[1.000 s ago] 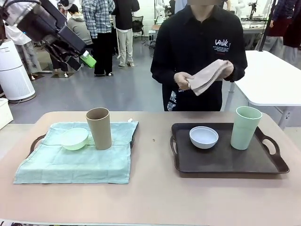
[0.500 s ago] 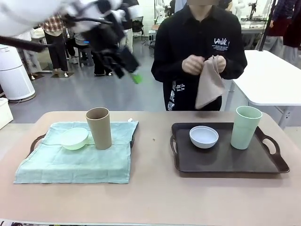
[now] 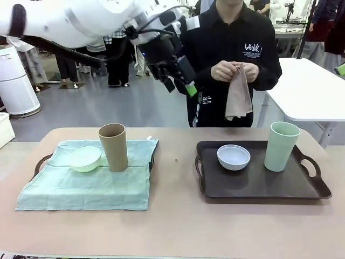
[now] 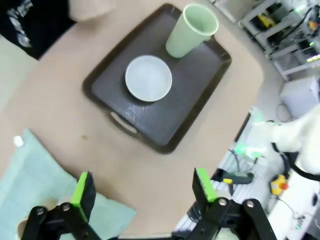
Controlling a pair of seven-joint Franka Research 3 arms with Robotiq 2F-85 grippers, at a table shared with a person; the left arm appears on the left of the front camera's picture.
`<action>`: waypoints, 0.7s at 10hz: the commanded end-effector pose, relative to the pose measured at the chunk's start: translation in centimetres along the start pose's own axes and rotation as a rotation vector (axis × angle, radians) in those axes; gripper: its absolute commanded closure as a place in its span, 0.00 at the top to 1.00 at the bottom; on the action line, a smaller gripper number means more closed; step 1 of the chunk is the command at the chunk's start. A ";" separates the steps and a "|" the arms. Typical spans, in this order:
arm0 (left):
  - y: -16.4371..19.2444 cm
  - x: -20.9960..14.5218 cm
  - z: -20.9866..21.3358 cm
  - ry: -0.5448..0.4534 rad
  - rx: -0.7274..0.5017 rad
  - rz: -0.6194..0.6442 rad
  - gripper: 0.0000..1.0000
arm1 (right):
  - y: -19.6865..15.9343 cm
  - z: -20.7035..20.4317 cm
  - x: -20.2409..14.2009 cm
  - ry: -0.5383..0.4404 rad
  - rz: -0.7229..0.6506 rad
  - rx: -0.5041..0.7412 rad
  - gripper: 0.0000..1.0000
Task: Set up a tray with a mat and arrange the tableware.
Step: Pick up the Picnic Bowl and Reusable plastic cup from the Handle tray in front of the human's position and hold them in the air.
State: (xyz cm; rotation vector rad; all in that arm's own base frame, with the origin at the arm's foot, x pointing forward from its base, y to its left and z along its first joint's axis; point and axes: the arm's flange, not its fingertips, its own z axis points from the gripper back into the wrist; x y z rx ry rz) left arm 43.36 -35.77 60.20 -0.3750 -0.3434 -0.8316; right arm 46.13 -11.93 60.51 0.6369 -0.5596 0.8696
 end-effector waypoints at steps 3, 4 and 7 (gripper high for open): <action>-0.2 -0.8 0.9 0.001 0.011 0.002 1.00 | 0.8 0.1 0.6 0.019 -0.002 -0.024 1.00; -0.7 0.3 -0.7 0.007 -0.021 0.040 1.00 | -2.6 -2.8 -0.6 -0.054 0.215 0.058 1.00; -3.1 2.3 -6.8 0.044 0.069 0.294 1.00 | -8.8 -6.0 -6.2 -0.054 0.491 0.158 1.00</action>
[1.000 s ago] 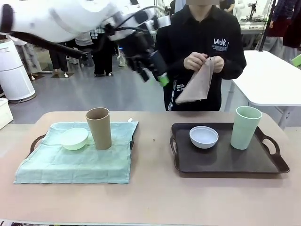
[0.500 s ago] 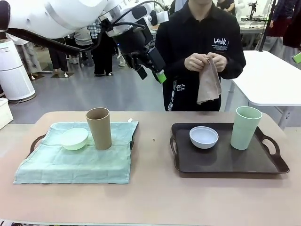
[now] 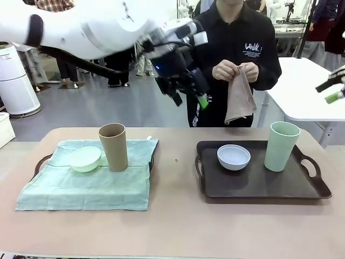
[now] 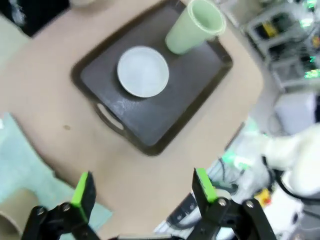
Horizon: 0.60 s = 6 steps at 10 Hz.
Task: Set up a tray with a mat and arrange the tableware.
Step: Pick up the Picnic Bowl and Reusable plastic cup from the Handle tray in front of the human's position and hold them in the air.
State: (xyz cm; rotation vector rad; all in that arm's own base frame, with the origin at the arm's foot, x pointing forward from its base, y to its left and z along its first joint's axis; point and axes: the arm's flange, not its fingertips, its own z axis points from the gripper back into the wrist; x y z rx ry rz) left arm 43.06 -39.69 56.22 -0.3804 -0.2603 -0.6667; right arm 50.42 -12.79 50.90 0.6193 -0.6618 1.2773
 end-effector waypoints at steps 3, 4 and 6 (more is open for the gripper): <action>-1.9 2.7 -8.2 -0.079 0.006 0.411 1.00 | -2.4 0.7 -6.5 -0.098 0.035 -0.032 1.00; -1.0 0.9 -4.8 -0.033 0.056 0.214 1.00 | -1.6 -0.8 -6.1 -0.041 0.110 0.028 1.00; -1.0 0.9 -4.8 -0.033 0.056 0.214 1.00 | -1.6 -0.8 -6.1 -0.041 0.110 0.028 1.00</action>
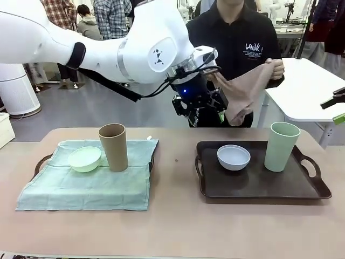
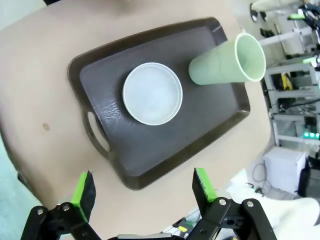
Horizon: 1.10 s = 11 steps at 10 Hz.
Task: Set up a tray with a mat and arrange the tableware.
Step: Pick up the Picnic Bowl and Reusable plastic cup from the Handle tray in front of the human's position and hold them in the air.
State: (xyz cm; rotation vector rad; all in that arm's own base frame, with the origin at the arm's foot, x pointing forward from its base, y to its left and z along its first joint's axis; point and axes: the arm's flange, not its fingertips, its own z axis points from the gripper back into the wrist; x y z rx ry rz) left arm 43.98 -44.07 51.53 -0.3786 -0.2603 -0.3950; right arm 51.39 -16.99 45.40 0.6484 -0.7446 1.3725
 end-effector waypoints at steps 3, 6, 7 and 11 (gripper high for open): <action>-0.7 -0.8 -1.4 -0.030 0.025 0.045 1.00 | -1.2 -1.7 -1.1 -0.001 0.001 0.057 1.00; -1.3 -0.1 -5.1 -0.067 0.178 0.326 1.00 | -2.5 -4.2 -3.6 -0.013 0.025 0.102 1.00; -1.2 0.2 -6.3 -0.084 0.232 0.367 1.00 | -2.5 -4.9 -4.1 -0.023 0.040 0.118 1.00; -2.2 1.3 -10.0 -0.025 0.211 0.395 1.00 | -2.8 -7.7 -5.5 -0.050 0.042 0.161 1.00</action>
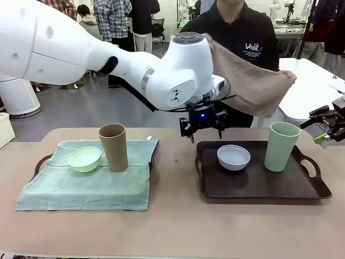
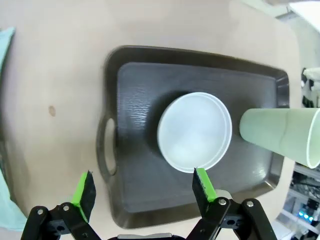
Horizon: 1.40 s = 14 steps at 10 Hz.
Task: Set up a tray with a mat and arrange the tableware.
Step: Pick up the Picnic Bowl and Reusable plastic cup from the Handle tray in front of the human's position and hold them in the air.
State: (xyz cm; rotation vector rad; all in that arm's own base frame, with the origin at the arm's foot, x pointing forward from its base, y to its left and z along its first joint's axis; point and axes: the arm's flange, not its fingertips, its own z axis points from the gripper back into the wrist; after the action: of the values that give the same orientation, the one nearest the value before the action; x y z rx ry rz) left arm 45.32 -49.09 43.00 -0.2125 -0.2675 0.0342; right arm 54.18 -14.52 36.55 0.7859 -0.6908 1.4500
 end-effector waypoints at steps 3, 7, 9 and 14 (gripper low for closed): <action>-2.7 1.4 -0.4 0.192 -0.040 -0.060 1.00 | -0.5 -0.8 -0.4 0.003 -0.002 0.016 1.00; -2.3 0.7 -1.0 0.121 -0.052 -0.015 1.00 | -0.2 -0.8 -0.2 -0.005 -0.003 0.014 1.00; -1.8 1.5 -1.8 0.132 -0.091 -0.033 1.00 | -0.5 -1.5 0.2 -0.022 0.038 0.017 1.00; -3.2 3.0 -6.1 0.171 -0.038 -0.035 1.00 | -0.9 -3.8 0.1 -0.007 0.000 0.114 1.00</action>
State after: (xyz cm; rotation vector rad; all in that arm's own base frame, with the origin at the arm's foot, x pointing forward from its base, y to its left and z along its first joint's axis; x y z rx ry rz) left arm 49.05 -52.21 38.35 -0.2544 -0.1156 -0.0071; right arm 54.75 -11.11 34.65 0.8657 -0.6512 1.4989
